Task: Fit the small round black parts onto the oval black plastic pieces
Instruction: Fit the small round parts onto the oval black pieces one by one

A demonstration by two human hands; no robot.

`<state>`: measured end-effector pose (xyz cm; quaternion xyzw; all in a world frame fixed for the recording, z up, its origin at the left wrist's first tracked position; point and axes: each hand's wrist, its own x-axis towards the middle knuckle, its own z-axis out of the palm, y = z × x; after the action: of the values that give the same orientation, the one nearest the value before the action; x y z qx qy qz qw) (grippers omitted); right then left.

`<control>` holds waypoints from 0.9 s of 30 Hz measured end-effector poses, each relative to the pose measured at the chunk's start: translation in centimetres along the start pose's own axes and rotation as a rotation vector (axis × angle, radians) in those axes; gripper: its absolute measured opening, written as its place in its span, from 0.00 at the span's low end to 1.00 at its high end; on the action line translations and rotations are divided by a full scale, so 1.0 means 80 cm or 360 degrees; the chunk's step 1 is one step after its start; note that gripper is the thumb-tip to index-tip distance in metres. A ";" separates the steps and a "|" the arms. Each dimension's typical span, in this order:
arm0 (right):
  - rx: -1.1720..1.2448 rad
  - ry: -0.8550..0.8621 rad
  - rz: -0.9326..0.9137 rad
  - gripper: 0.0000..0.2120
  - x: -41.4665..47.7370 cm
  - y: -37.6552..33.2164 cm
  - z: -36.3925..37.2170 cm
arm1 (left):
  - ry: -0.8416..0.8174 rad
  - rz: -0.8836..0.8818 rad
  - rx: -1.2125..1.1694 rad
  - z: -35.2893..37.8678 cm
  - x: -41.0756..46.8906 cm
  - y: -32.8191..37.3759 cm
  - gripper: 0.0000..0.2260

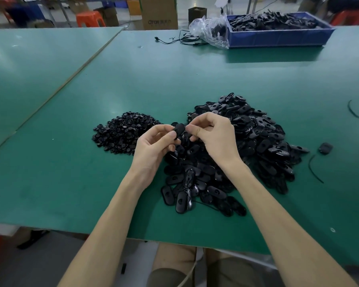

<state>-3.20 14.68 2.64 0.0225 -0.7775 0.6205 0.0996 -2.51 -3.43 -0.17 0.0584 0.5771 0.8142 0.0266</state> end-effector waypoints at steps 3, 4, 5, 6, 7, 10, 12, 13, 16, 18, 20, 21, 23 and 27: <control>0.0234 -0.0006 0.0055 0.04 -0.009 0.007 -0.007 | -0.0003 0.0007 0.0012 0.000 0.000 -0.001 0.04; 0.0307 -0.0017 0.0076 0.04 -0.014 0.010 -0.010 | -0.0012 0.0016 0.0031 0.001 0.000 -0.001 0.04; 0.0364 -0.0032 0.0096 0.03 -0.019 0.012 -0.013 | -0.0029 0.0025 0.0060 0.002 -0.001 -0.002 0.04; 0.0404 -0.0046 0.0113 0.02 -0.025 0.015 -0.017 | -0.0049 0.0030 0.0093 0.003 -0.001 -0.002 0.05; 0.0446 -0.0056 0.0126 0.01 -0.030 0.018 -0.020 | -0.0069 0.0029 0.0120 0.004 -0.002 -0.003 0.05; 0.0703 -0.0049 0.0122 0.04 -0.046 0.024 -0.028 | -0.0112 0.0029 0.0182 0.007 -0.005 -0.005 0.06; 0.0821 -0.0034 0.0076 0.06 -0.051 0.024 -0.033 | -0.0135 0.0033 0.0212 0.008 -0.006 -0.005 0.07; 0.0828 -0.0037 0.0048 0.07 -0.051 0.022 -0.034 | -0.0150 0.0034 0.0212 0.009 -0.007 -0.005 0.07; 0.0787 -0.0061 -0.0012 0.07 -0.052 0.017 -0.030 | -0.0201 0.0022 0.0172 0.010 -0.008 -0.005 0.09; 0.0750 -0.0085 -0.0045 0.07 -0.054 0.015 -0.025 | -0.0232 0.0023 0.0160 0.010 -0.008 -0.005 0.11; 0.0732 -0.0091 -0.0075 0.08 -0.056 0.013 -0.022 | -0.0264 0.0029 0.0163 0.011 -0.007 -0.006 0.12; 0.0730 -0.0084 -0.0089 0.08 -0.056 0.013 -0.022 | -0.0279 0.0031 0.0159 0.011 -0.007 -0.006 0.12; 0.0722 -0.0075 -0.0113 0.09 -0.056 0.012 -0.022 | -0.0293 0.0022 0.0128 0.012 -0.007 -0.006 0.13; 0.0718 -0.0095 -0.0148 0.08 -0.058 0.015 -0.020 | -0.0293 -0.0031 0.0020 0.013 -0.007 -0.005 0.14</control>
<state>1.33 16.07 1.01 0.0984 -0.6199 0.7724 0.0975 -1.81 -2.40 -0.29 0.1273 0.5778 0.8015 0.0871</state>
